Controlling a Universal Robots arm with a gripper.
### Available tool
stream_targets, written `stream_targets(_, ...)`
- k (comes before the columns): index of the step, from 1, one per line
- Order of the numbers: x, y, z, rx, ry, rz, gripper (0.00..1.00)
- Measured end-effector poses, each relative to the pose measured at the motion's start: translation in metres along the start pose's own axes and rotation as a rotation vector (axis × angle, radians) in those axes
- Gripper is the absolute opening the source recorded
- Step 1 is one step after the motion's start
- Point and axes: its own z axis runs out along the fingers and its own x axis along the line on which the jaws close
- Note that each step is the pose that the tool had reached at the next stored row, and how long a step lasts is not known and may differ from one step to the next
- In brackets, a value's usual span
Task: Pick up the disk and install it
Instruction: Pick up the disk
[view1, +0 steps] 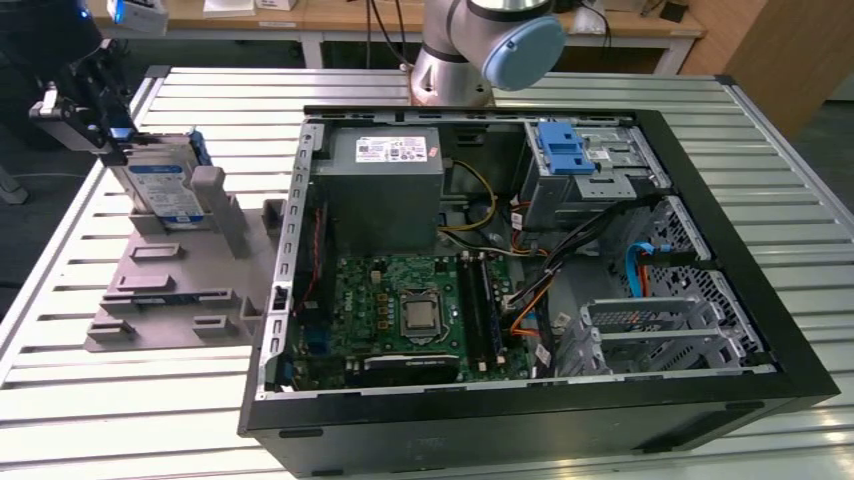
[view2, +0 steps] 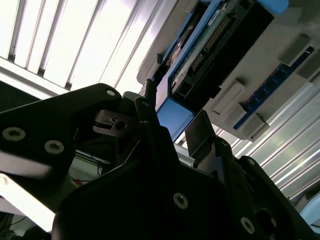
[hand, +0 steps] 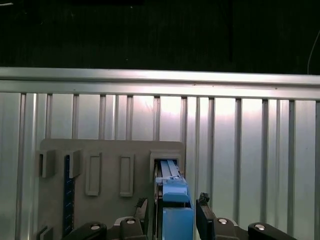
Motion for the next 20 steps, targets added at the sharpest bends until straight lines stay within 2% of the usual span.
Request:
stream_targets(7,0.0001,0.0001,0.0089,0.0001,-0.0001,0.000,0.50)
stream_targets(20,0.0001,0.0001,0.0119,0.0000,-0.0001,0.000,0.49)
